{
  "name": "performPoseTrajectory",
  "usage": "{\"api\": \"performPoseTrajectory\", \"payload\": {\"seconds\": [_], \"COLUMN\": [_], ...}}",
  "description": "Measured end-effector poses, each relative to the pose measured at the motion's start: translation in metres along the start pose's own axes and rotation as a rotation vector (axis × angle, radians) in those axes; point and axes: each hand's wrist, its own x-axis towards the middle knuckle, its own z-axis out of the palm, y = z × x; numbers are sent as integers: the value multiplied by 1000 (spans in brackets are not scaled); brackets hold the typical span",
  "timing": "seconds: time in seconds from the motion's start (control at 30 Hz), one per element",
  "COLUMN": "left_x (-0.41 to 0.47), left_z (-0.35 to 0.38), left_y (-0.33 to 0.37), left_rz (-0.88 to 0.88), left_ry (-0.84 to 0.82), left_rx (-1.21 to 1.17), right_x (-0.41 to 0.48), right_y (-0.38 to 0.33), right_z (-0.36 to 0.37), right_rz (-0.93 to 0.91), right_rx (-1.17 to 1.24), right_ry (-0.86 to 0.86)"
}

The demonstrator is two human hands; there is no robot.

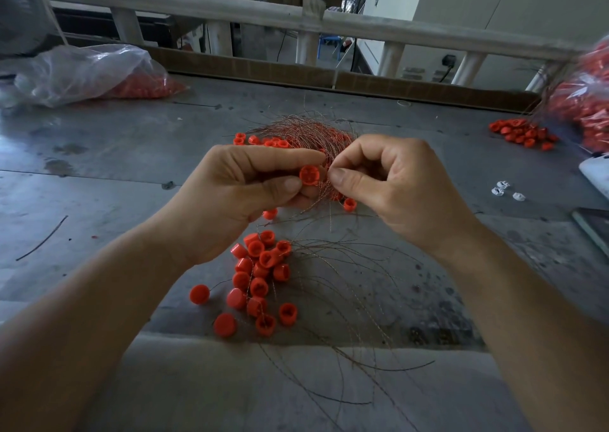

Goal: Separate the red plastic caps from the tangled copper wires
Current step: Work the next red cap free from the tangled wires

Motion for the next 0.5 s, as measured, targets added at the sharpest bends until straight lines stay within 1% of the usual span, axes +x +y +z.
{"api": "performPoseTrajectory", "payload": {"seconds": [0.13, 0.27, 0.5], "left_x": [0, -1, 0], "left_z": [1, 1, 1], "left_y": [1, 1, 1], "left_rz": [10, 2, 11], "left_ry": [-10, -22, -25], "left_rx": [-32, -120, -159], "right_x": [0, -1, 0], "right_y": [1, 1, 0], "right_z": [0, 0, 0], "right_rz": [-7, 9, 72], "right_rx": [7, 26, 128], "right_ry": [-4, -30, -33]}}
